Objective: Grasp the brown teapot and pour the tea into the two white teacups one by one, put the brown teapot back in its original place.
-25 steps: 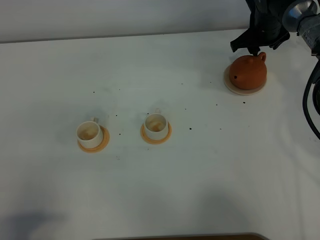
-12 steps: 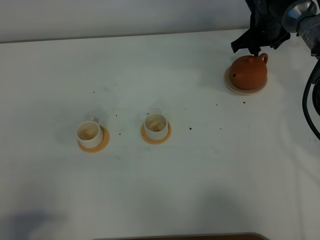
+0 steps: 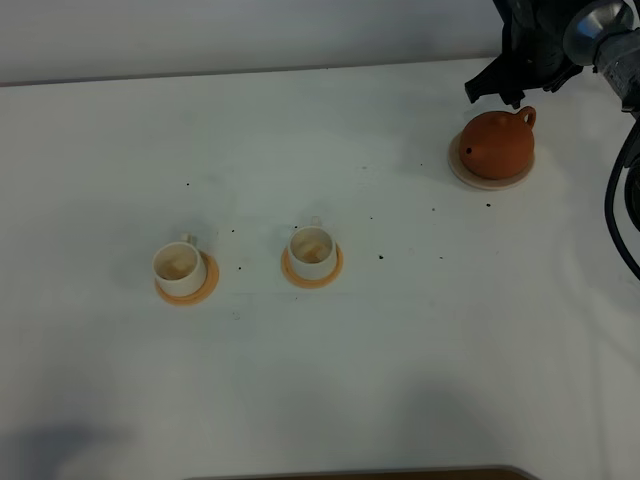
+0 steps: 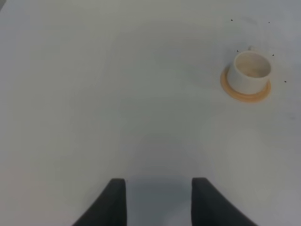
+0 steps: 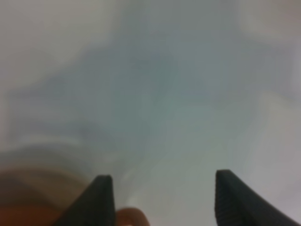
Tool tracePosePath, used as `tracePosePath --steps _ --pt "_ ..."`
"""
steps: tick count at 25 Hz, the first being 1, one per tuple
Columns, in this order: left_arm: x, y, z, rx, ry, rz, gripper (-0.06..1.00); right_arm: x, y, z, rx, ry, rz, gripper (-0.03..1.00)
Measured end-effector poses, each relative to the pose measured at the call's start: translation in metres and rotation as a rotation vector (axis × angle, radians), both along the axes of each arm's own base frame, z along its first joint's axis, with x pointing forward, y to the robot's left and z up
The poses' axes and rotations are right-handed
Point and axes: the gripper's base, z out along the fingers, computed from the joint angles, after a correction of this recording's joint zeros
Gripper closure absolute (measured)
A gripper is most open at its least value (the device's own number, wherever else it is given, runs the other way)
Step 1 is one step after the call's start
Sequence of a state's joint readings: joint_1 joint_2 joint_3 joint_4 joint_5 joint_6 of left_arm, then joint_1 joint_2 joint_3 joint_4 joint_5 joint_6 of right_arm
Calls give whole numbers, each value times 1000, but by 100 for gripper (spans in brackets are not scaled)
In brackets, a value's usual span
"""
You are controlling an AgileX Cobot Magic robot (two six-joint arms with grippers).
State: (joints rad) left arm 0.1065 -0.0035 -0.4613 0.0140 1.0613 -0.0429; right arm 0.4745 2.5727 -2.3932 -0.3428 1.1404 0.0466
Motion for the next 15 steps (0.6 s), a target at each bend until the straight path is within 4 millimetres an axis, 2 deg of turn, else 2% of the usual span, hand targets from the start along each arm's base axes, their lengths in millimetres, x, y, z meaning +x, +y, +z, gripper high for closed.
tracePosePath --steps 15 --pt "0 0 0 1 0 -1 58 0 -14 -1 -53 46 -39 46"
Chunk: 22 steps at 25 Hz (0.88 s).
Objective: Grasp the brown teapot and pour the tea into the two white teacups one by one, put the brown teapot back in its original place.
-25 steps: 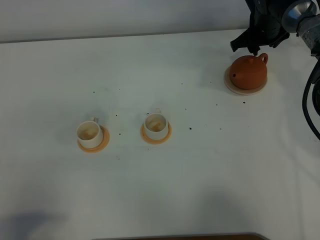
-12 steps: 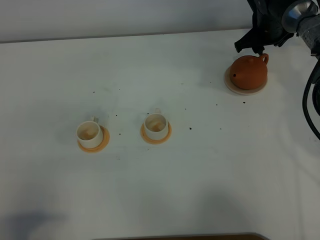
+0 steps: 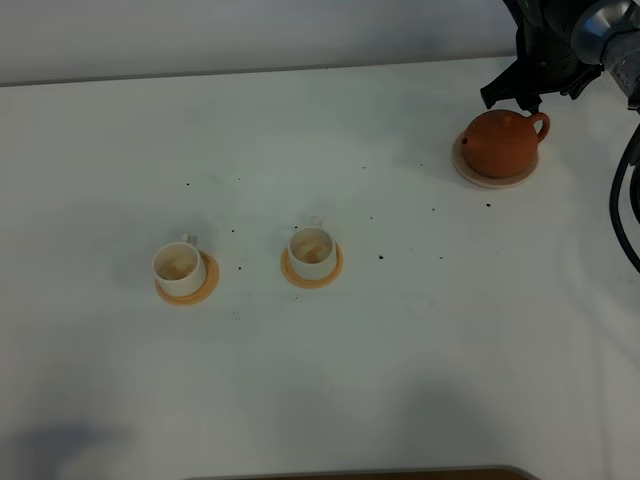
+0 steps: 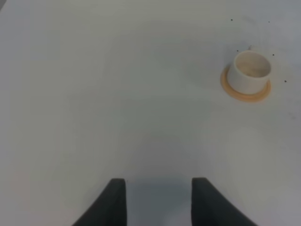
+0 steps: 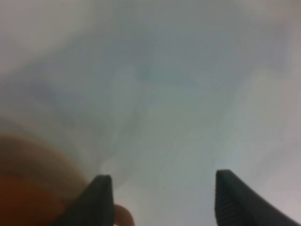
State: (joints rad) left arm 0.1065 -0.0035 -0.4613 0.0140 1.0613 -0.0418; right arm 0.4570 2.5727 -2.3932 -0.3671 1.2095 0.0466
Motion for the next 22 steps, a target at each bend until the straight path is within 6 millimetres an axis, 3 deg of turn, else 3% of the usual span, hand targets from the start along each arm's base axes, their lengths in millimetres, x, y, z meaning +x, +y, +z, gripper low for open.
tracePosePath --steps 22 --pt "0 0 0 0 0 0 58 -1 2 -1 34 25 16 46"
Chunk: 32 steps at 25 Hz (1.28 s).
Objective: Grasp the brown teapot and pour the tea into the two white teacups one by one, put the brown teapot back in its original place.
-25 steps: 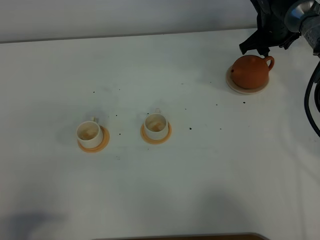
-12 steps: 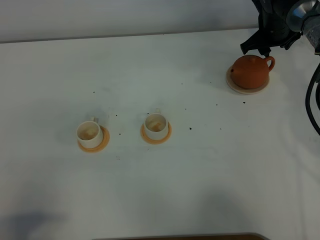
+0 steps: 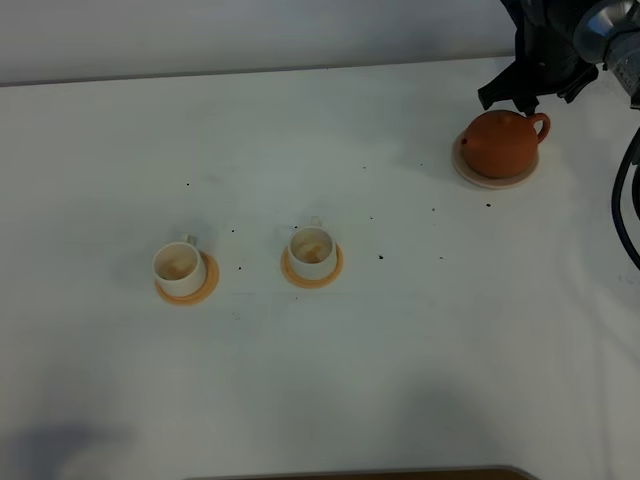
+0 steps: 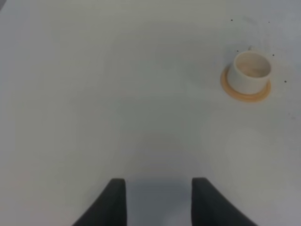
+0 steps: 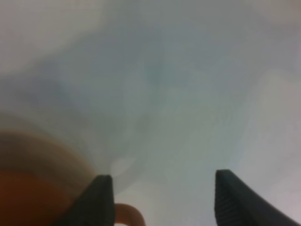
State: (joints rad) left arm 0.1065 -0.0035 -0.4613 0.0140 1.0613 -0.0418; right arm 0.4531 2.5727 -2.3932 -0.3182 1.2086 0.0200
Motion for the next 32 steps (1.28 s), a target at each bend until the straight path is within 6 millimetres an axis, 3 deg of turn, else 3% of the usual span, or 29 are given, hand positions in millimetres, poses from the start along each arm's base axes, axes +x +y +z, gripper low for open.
tracePosePath --steps 10,16,26,32 --pt "0 0 0 -1 0 1 58 -4 -1 24 23 -22 15 46" --pt "0 0 0 -1 0 1 58 -6 -6 14 4 13 8 46" --pt "0 0 0 -1 0 1 58 -3 -13 15 1 9 -6 46" --pt "0 0 0 -1 0 1 58 0 -14 2 -23 21 -3 46"
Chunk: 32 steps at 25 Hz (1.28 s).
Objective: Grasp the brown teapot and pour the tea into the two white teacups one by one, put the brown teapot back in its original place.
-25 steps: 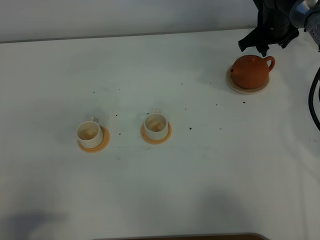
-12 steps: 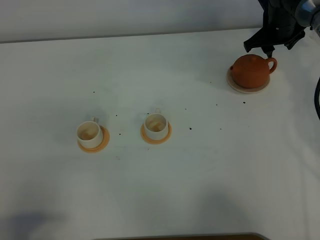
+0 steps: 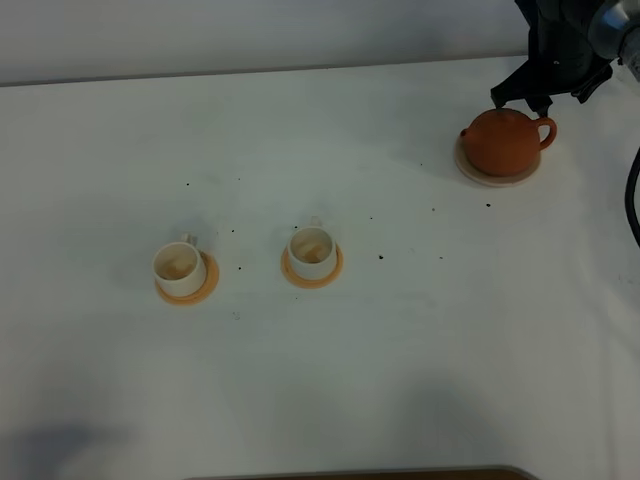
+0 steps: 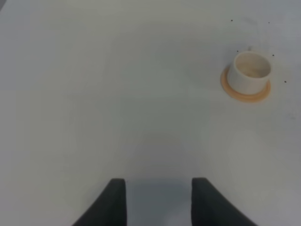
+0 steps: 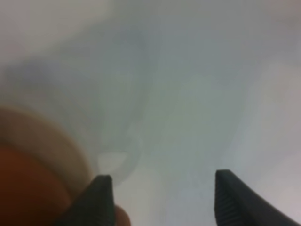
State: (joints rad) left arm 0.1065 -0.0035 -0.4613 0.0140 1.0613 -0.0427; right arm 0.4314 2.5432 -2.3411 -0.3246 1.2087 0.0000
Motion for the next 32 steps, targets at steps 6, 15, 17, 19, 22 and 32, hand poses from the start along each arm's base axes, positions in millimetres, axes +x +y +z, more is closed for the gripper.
tracePosePath --steps 6,15,17,19,22,32 --pt "0 0 0 0 0 0 58 0 0 -4 2 8 -1 46" --pt "0 0 0 0 0 0 58 -9 -3 -7 -15 52 -1 46" --pt "0 0 0 0 0 0 58 -12 -5 -8 -21 62 -7 46" --pt "0 0 0 1 0 -1 58 -13 -5 -7 -20 65 -15 46" --pt "0 0 0 1 0 -1 58 -14 -5 -5 -10 68 -22 46" --pt "0 0 0 1 0 -1 58 -31 -12 -9 -31 135 -46 47"
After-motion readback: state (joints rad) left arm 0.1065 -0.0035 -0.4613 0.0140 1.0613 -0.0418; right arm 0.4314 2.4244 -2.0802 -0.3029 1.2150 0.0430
